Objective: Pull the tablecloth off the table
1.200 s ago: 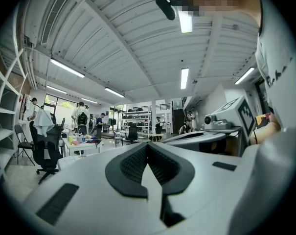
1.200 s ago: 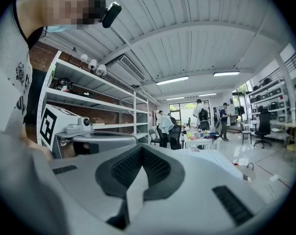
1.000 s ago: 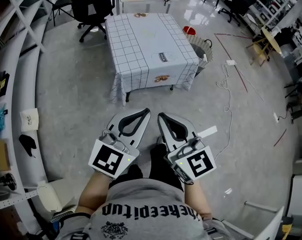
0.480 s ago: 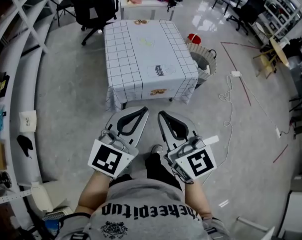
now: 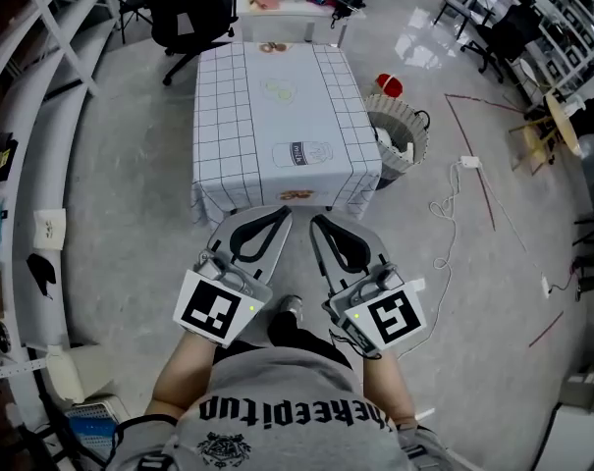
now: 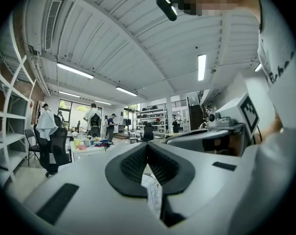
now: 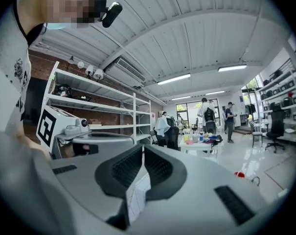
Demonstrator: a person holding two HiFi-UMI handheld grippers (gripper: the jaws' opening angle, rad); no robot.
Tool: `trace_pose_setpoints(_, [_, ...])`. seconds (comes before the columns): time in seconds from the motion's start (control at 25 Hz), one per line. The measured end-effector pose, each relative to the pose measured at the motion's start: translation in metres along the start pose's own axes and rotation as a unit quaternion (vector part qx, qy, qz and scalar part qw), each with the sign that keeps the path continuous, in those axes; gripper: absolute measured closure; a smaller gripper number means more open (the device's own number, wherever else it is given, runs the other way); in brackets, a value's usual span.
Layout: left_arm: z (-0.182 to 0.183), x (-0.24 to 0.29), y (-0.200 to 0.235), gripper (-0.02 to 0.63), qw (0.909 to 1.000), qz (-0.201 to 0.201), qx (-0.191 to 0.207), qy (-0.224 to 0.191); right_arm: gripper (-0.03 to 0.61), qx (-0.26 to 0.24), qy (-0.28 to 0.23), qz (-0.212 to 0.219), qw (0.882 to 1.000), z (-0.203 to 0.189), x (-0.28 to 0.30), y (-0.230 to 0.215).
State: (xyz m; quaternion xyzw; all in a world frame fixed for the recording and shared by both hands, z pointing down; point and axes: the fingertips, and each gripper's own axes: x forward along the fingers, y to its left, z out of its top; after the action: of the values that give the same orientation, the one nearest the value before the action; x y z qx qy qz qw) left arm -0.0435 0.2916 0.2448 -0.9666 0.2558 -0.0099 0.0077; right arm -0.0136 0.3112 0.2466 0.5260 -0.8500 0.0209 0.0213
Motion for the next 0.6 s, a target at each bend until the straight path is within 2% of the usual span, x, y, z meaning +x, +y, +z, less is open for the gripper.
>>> trace_pose_setpoints(0.36, [0.002,0.044,-0.009,0.6,0.9993,0.032,0.017,0.005,0.566,0.002,-0.004,0.033,0.999,-0.002,-0.004,-0.048])
trace_pose_setpoints(0.6, [-0.002,0.05,-0.024,0.6,0.9985,0.042,0.032,0.011,0.566,0.01,-0.013,0.055,0.998,-0.008,-0.014,-0.052])
